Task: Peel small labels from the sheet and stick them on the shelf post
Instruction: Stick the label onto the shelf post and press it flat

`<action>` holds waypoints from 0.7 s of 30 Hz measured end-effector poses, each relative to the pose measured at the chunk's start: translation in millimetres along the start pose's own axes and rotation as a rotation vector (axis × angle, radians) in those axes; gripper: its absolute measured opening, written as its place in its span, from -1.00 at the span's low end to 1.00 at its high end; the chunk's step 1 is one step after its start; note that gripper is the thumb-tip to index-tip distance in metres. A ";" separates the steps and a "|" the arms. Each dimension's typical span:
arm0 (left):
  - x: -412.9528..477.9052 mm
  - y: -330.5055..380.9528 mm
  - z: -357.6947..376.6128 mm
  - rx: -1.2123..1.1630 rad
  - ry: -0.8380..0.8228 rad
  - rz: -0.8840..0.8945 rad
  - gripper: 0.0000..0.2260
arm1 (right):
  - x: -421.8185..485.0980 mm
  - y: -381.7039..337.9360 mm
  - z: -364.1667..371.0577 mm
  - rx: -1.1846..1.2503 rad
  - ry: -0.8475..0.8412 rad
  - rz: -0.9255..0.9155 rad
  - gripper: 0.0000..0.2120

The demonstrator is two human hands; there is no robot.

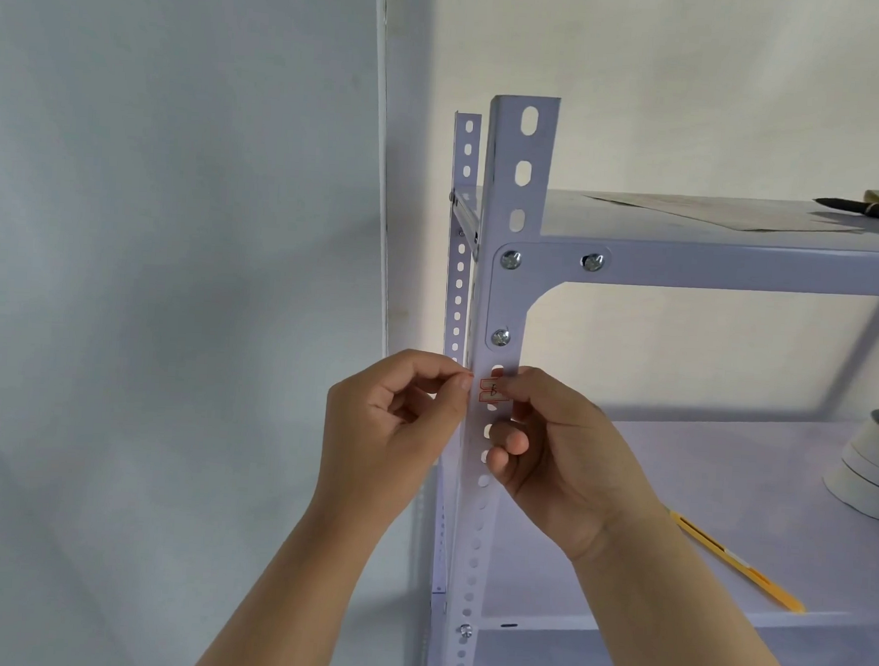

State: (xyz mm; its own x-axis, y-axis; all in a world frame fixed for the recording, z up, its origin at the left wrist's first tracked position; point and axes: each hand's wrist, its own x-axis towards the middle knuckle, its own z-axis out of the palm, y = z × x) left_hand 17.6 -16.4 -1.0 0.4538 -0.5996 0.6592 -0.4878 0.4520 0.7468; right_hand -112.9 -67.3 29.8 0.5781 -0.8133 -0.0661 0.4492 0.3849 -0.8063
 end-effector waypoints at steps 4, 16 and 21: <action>0.2 0.5 0.3 0.006 0.000 0.003 -0.95 | 1.8 0.1 0.3 -0.025 0.007 -0.004 -0.76; 0.1 1.5 0.7 0.004 0.001 -0.007 -0.94 | -4.1 14.2 -22.2 -0.788 0.293 -0.748 -0.84; -0.3 1.5 1.1 -0.013 0.002 -0.026 -0.93 | 5.2 21.1 -35.6 -1.291 0.316 -1.314 -0.90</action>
State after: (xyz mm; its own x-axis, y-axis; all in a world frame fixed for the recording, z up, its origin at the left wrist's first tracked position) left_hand 15.8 -16.3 -0.2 0.4677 -0.6101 0.6396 -0.4660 0.4447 0.7649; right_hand -124.6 -78.9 -8.4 0.1352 -0.3758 0.9168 -0.3687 -0.8779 -0.3055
